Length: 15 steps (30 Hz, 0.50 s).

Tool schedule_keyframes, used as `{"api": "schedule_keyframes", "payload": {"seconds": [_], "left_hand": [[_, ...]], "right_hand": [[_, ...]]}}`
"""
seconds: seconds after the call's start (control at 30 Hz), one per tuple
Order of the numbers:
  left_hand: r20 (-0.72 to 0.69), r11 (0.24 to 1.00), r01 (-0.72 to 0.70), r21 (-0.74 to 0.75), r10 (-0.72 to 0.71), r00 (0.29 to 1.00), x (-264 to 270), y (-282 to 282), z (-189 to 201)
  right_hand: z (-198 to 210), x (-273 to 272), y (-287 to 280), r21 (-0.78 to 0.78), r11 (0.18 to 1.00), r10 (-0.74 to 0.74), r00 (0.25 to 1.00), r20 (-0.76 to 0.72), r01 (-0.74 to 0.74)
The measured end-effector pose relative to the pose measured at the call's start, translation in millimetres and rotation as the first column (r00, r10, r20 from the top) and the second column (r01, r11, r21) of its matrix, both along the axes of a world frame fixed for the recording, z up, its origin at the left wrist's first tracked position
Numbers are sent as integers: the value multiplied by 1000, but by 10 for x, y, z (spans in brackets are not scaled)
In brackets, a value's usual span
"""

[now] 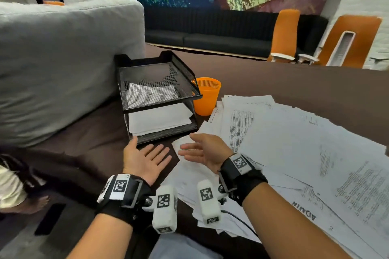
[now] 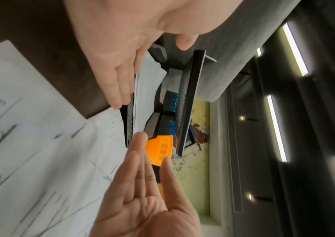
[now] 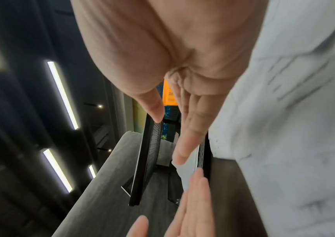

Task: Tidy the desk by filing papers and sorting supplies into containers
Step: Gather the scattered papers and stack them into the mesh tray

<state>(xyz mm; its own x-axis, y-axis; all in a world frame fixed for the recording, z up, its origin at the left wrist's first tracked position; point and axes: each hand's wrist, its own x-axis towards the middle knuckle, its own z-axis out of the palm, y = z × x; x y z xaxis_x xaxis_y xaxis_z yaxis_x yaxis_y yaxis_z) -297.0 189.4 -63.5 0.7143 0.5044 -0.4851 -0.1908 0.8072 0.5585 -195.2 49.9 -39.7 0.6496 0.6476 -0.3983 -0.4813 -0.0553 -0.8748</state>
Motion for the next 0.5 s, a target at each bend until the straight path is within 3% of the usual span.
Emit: {"api": "schedule_keyframes", "payload": {"seconds": [0.13,0.33,0.37,0.43,0.5], "left_hand": [[-50,961,182,206,-175,983,163,-282,81],[-188,771,462,438,-424,886,583,-916,220],[-222,730,501,464,-451,864,670,-1030,211],[-347,609,559,563,-440,828,839,-1240,142],[-478,441,606,662,-375,794,994,-1407,5]], "right_hand": [[59,70,-422,-48,994,-92,984,151,101],[11,304,-1378,-197,924,-225,881,416,329],[-47,363,-1529,-270,887,-196,836,513,374],[-171,483,-1781,-528,740,89,718,690,416],[-289,539,-1918,-743,555,413,651,637,374]]}}
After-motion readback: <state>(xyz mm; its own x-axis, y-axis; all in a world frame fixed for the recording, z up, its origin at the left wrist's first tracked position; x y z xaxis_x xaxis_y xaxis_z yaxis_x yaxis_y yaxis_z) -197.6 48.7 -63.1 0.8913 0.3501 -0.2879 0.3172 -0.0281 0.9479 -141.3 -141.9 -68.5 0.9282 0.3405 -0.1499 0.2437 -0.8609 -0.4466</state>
